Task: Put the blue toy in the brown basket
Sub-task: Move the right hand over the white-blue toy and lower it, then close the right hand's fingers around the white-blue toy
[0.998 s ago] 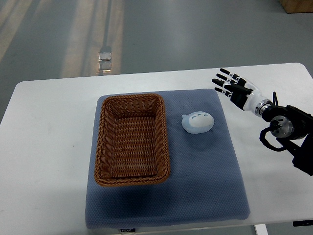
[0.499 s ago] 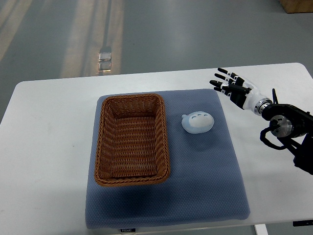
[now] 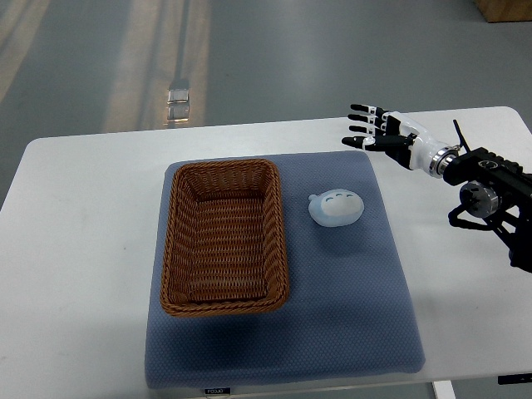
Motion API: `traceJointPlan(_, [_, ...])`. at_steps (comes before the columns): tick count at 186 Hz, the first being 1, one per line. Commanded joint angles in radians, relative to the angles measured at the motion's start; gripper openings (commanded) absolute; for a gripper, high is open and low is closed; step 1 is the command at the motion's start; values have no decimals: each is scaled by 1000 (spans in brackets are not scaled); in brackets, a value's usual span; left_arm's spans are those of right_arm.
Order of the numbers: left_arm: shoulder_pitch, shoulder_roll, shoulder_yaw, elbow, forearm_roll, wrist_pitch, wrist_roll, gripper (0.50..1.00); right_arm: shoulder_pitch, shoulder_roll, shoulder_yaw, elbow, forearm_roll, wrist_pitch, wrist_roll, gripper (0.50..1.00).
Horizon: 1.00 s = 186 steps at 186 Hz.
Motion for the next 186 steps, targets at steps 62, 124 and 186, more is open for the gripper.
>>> traceJointPlan(62, [0,0,0,2,0,2,2,1000,153,-130,-194,133,-256,96,60,907])
traceJointPlan(124, [0,0,0,2,2,2,2,1000,227,-199,-393,242,-532,82,114,907])
traceJointPlan(186, [0,0,0,3,0,2,3,1000,298,-176,-533,242,-567,82,122,907])
